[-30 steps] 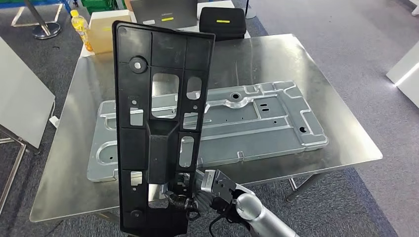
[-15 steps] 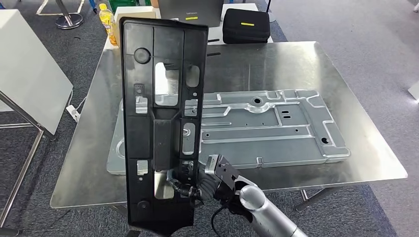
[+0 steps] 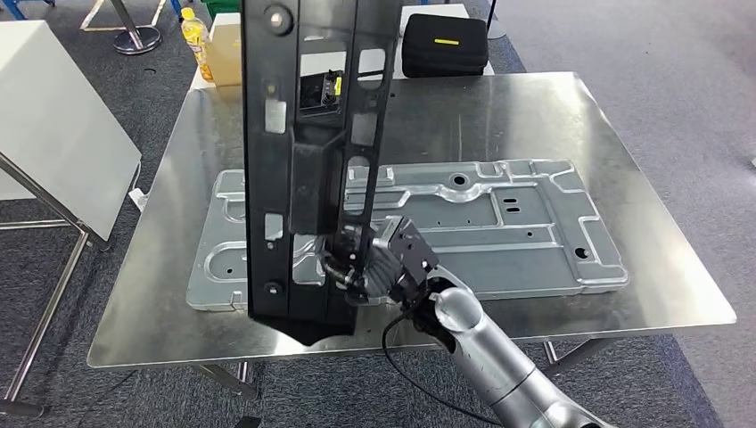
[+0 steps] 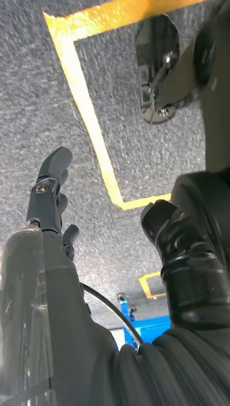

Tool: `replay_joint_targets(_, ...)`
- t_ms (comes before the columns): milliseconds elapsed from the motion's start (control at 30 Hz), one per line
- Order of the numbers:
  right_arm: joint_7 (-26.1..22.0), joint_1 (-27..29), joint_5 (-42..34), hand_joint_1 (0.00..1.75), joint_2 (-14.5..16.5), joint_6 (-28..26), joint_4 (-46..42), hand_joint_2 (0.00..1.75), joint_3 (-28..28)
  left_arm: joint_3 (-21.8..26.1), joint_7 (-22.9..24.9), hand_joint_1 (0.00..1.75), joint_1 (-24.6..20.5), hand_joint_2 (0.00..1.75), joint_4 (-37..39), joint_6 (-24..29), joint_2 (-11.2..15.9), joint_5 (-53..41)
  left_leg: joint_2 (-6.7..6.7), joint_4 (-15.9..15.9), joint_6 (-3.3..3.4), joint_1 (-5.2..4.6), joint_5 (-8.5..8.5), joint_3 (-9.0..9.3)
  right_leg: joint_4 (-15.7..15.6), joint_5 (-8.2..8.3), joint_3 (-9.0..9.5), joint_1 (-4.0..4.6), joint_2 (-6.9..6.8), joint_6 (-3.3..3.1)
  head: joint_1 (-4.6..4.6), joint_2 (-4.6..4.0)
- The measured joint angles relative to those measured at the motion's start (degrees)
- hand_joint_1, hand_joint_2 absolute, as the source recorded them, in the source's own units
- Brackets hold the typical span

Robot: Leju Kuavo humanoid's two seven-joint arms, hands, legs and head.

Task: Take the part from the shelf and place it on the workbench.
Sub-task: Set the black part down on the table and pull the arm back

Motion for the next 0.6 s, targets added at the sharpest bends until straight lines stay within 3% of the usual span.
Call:
replay_joint_targets(33,0.1,-0.8,-0.2,1.75,0.2,-0.4,0.2,1.75,-0.8,-0.1,0.0,0.00,-0.1,1.75,0.0,-0.2,0.0,-0.1,0.03,-1.5,0.36,-0.09,0.22,0.69,0.2,-0.09,-0.18,0.10,-0.03,0.27,0.01,0.00)
replay_joint_targets(167,1.1,-4.3,0.1,1.75,1.0,-2.7,1.1,1.75,-4.2,-0.4,0.2,0.00,0.0,1.75,0.0,-0.5,0.0,-0.4,-0.27,-2.1,1.79,-0.13,0.53,0.61,1.1,-0.60,-0.82,0.13,0.00,1.33,0.02,0.00)
replay_joint_targets(233,1.7,-6.3,1.1,1.75,1.3,-4.2,1.3,1.75,-5.8,-0.7,0.2,0.00,-0.1,1.75,0.0,-0.6,0.0,-0.6,-0.31,-2.4,2.37,-0.01,0.80,0.63,5.2,-3.15,-2.67,-0.12,0.24,1.92,0.03,0.00)
replay_joint_targets(300,2.1,-7.6,2.0,1.75,1.3,-5.2,1.4,1.75,-6.7,-1.0,0.2,0.00,-0.1,1.75,0.0,-0.6,0.0,-0.7,-0.39,-2.4,2.59,-0.02,0.83,0.58,12.4,-6.47,-6.03,-0.18,0.42,2.31,0.04,0.00)
replay_joint_targets(333,2.2,-7.8,2.5,1.75,1.3,-5.6,1.6,1.75,-7.0,-1.1,0.2,0.00,-0.1,1.75,0.0,-0.6,0.0,-0.7,-0.45,-2.4,2.60,-0.02,0.82,0.58,15.2,-7.23,-7.44,-0.20,0.46,2.39,0.03,0.00)
replay_joint_targets(367,2.3,-8.0,3.1,1.75,1.3,-6.1,1.7,1.75,-7.2,-1.2,0.2,0.00,0.0,1.75,0.0,-0.6,0.0,-0.7,-0.54,-2.4,2.60,-0.03,0.82,0.60,16.0,-6.83,-7.97,-0.21,0.48,2.36,0.03,0.00)
replay_joint_targets(400,2.3,-8.1,4.1,1.75,1.4,-6.9,1.8,1.75,-7.3,-1.3,0.2,0.00,0.0,1.75,0.0,-0.6,0.0,-0.7,-0.64,-2.3,2.59,-0.03,0.81,0.63,14.7,-5.42,-7.46,-0.20,0.52,2.23,0.04,0.00)
replay_joint_targets(500,2.5,-9.1,9.8,1.75,1.5,-11.4,2.0,1.75,-7.3,-1.4,0.2,0.00,-0.1,1.75,0.0,-0.6,-0.1,-0.8,-0.91,-2.3,2.32,-0.12,0.77,0.65,3.7,-0.13,-2.51,0.03,0.91,1.45,0.04,0.00)
replay_joint_targets(533,2.7,-9.5,12.2,1.75,1.6,-13.4,2.0,1.75,-7.3,-1.4,0.3,0.00,-0.1,1.75,0.0,-0.6,-0.1,-0.8,-0.96,-2.3,2.09,-0.18,0.83,0.55,1.3,0.50,-1.48,0.19,1.03,1.23,0.03,0.00)
replay_joint_targets(600,3.0,-10.0,15.8,1.75,1.7,-16.3,2.0,1.75,-7.3,-1.4,0.3,0.00,-0.1,1.75,0.0,-0.7,-0.1,-0.8,-1.05,-2.5,1.47,-0.25,1.01,0.43,0.1,0.52,-1.03,0.47,1.13,0.91,0.02,0.00)
